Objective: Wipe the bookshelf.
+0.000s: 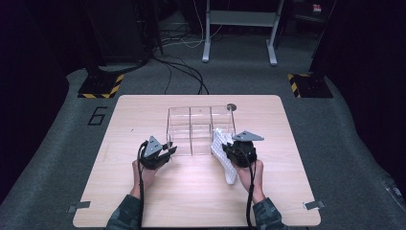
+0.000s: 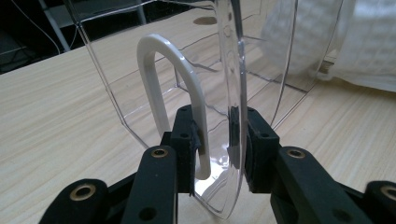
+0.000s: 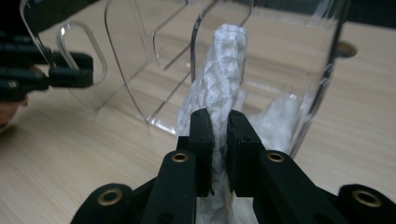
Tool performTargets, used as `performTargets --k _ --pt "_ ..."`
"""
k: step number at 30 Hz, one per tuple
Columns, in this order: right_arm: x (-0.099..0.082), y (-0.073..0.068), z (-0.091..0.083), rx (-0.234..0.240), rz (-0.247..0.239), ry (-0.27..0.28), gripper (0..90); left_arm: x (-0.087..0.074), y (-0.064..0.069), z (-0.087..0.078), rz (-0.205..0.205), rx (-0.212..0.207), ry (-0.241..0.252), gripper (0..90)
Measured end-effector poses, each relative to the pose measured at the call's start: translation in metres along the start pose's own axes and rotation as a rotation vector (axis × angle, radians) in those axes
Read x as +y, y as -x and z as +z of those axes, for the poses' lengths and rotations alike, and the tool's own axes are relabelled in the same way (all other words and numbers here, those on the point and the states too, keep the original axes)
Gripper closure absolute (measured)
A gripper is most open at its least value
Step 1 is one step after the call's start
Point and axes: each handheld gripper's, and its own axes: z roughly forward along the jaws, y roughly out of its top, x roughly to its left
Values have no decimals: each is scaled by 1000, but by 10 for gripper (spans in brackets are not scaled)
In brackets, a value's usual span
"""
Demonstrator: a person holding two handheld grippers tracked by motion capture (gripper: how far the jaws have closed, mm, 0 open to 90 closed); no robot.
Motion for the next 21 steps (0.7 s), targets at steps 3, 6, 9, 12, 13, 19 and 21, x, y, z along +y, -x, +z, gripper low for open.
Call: performTargets --k 3,6,9,12,13,19,21 --pt "15 -1 -12 -26 -18 59 821 0 0 0 2 -1 -2 701" --pt "29 -1 -22 -79 -45 110 821 0 0 0 1 -2 -1 699" --pt "42 0 -26 -110 -60 149 822 0 0 0 2 0 -1 699" --pt "54 0 -25 -147 -79 178 822 0 0 0 7 -3 -4 699" --pt "58 -1 -24 -168 -90 189 822 0 0 0 7 -2 -4 699" --pt "77 -4 -7 -220 -127 229 821 0 0 0 10 1 -4 699" --pt "80 -5 3 -228 -133 222 821 0 -1 0 22 3 -8 698"
